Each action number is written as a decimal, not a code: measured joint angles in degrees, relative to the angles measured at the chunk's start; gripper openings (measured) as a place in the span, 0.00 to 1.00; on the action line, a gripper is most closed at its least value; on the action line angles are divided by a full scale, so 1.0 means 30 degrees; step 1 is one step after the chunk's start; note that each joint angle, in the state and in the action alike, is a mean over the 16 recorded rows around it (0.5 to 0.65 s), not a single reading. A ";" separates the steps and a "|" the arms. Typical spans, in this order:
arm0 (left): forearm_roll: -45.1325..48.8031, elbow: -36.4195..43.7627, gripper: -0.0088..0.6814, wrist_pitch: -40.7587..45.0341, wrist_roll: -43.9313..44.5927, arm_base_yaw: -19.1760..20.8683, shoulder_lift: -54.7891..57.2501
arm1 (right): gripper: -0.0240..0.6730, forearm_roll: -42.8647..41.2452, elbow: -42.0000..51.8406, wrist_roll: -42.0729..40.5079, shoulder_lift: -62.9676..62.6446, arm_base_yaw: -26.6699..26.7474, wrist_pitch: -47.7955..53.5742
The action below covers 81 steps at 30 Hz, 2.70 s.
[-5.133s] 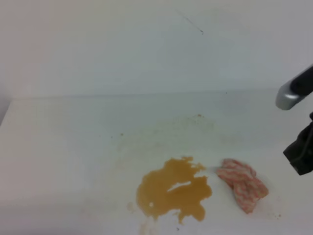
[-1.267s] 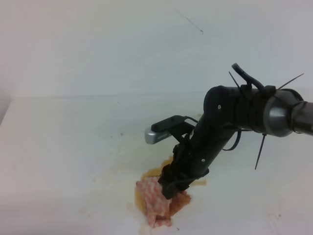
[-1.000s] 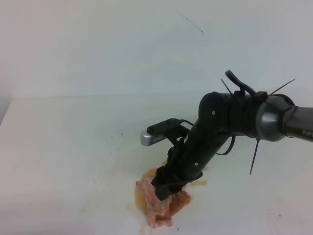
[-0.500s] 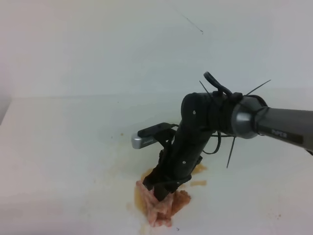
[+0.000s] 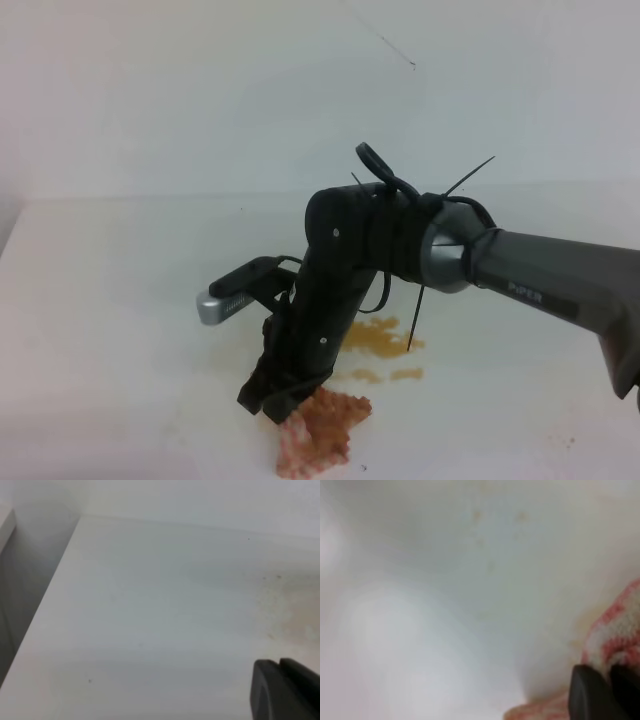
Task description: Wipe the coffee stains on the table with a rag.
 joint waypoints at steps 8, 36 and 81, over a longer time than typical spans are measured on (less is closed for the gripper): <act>0.0000 0.0000 0.01 0.0000 0.0000 0.0000 0.0000 | 0.39 -0.0485 -0.0207 -0.0348 0.0160 0.0242 0.0306; 0.0000 0.0000 0.01 0.0000 0.0000 0.0000 0.0000 | 0.08 -0.3757 -0.0308 -0.0289 0.0858 0.0496 0.0018; 0.0001 -0.0047 0.01 0.0000 0.0000 0.0000 0.0033 | 0.03 0.0136 -0.0274 -0.3426 0.1003 -0.0808 -0.1077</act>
